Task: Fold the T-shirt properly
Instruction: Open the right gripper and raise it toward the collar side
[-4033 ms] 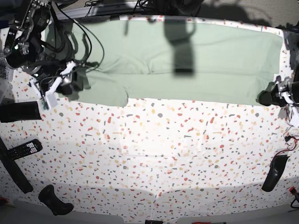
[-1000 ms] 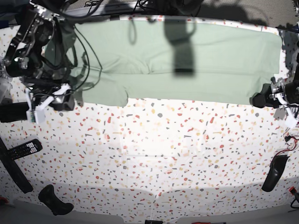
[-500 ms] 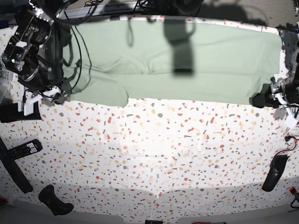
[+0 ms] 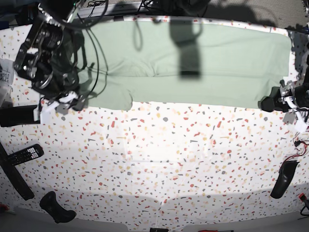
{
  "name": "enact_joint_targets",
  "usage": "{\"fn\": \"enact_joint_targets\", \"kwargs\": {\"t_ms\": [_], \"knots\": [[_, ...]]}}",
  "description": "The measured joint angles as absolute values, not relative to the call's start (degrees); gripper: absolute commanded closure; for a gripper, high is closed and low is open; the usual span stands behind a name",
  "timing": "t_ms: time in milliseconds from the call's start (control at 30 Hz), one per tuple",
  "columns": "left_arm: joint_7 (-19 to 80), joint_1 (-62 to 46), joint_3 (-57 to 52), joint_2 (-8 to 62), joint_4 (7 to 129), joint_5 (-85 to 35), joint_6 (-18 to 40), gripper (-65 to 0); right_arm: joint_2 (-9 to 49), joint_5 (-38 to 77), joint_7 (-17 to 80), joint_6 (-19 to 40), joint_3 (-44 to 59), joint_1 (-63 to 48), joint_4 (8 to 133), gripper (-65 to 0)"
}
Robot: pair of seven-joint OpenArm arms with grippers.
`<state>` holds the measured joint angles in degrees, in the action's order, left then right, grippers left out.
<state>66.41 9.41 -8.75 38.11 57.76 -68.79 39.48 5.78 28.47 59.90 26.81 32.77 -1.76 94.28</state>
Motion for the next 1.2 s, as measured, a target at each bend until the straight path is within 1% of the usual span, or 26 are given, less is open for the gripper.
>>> {"fn": "enact_joint_targets", "kwargs": {"t_ms": [133, 433, 500, 533, 567, 633, 700, 867, 967, 1033, 1100, 1200], "knots": [[66.43, 9.41, -8.75, 38.11, 57.76, -68.79, 39.48, -28.4, 5.45, 25.52, 59.64, 26.76, 32.82, -1.93, 92.88, -22.7], [66.41, 9.41, -8.75, 38.09, 57.76, -68.79, 39.48, -28.4, 4.64, 26.37, 59.0, 26.57, 32.82, -0.21, 87.05, -22.7], [66.41, 9.41, -8.75, 38.11, 57.76, -68.79, 39.48, -28.4, 4.6, 26.39, 60.51, 26.59, 32.82, 0.6, 86.94, -22.0], [66.41, 9.41, -8.75, 38.11, 57.76, -68.79, 39.48, -28.4, 4.62, 26.37, 61.41, 26.59, 32.82, 0.95, 86.94, -19.0], [66.43, 9.41, -8.75, 38.11, 57.76, -68.79, 39.48, -28.4, 4.64, 26.44, 61.91, 26.57, 32.82, 1.19, 86.94, -13.6], [66.41, 9.41, -8.75, 38.11, 57.76, -68.79, 39.48, -28.4, 4.62, 26.48, 63.77, 26.57, 32.82, 1.43, 86.94, 0.0], [66.43, 9.41, -8.75, 38.11, 57.76, -68.79, 39.48, -28.4, 4.64, 26.48, 64.86, 26.72, 32.82, 1.23, 86.94, 0.0], [66.43, 9.41, -8.75, 38.11, 57.76, -68.79, 39.48, -28.4, 4.62, 26.55, 65.01, 30.22, 32.82, 1.13, 86.94, 0.0], [66.43, 9.41, -8.75, 38.11, 57.76, -68.79, 39.48, -28.4, 4.64, 27.24, 65.01, 33.69, 32.82, 0.97, 87.13, 0.0], [66.41, 9.41, -8.75, 38.11, 57.76, -68.79, 39.48, -28.4, 4.64, 31.99, 65.01, 36.93, 32.82, 0.51, 87.96, 0.0], [66.43, 9.41, -8.75, 38.11, 57.76, -68.79, 39.48, -28.4, 4.6, 34.76, 65.06, 37.6, 32.75, -0.05, 89.3, 0.0], [66.43, 9.41, -8.75, 38.11, 57.76, -68.79, 39.48, -28.4, 4.67, 34.81, 65.06, 38.02, 32.77, -1.72, 91.09, 0.0]]}}
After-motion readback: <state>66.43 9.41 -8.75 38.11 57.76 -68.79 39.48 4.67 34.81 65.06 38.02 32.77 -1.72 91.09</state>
